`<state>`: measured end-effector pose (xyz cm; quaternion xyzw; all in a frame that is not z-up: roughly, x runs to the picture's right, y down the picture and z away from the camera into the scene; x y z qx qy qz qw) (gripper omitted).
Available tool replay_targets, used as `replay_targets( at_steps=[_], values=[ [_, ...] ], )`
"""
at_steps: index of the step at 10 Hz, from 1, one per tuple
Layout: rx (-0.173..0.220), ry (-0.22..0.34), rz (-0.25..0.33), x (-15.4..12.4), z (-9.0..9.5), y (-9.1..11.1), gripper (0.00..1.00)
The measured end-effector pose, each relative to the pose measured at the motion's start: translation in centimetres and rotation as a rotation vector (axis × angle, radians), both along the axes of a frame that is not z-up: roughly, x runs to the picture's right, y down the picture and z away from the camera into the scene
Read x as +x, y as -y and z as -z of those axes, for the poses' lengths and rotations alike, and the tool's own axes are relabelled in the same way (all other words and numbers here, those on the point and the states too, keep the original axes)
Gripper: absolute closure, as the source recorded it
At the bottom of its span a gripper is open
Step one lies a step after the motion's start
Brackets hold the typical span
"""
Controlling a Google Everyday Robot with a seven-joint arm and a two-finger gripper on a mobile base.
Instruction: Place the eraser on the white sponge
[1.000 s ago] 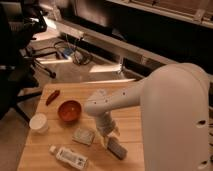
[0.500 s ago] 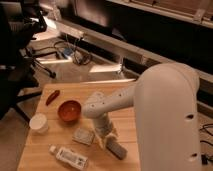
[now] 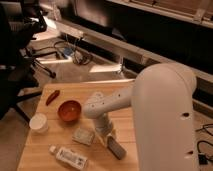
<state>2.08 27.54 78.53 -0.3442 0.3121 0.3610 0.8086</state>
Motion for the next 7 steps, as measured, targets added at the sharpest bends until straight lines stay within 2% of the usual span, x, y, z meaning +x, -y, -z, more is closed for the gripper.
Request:
replay_targets(
  at_steps=[1, 2, 4, 7],
  values=[
    [0.024, 0.004, -0.015, -0.7, 0.1, 1.0, 0.99],
    [0.07, 0.032, -0.033, -2.7, 0.6, 3.1, 1.0],
    [0.135, 0.098, -0.031, -6.9, 2.1, 6.1, 1.0],
    [0.168, 0.176, 0.019, -11.9, 3.3, 7.6, 1.0]
  ],
)
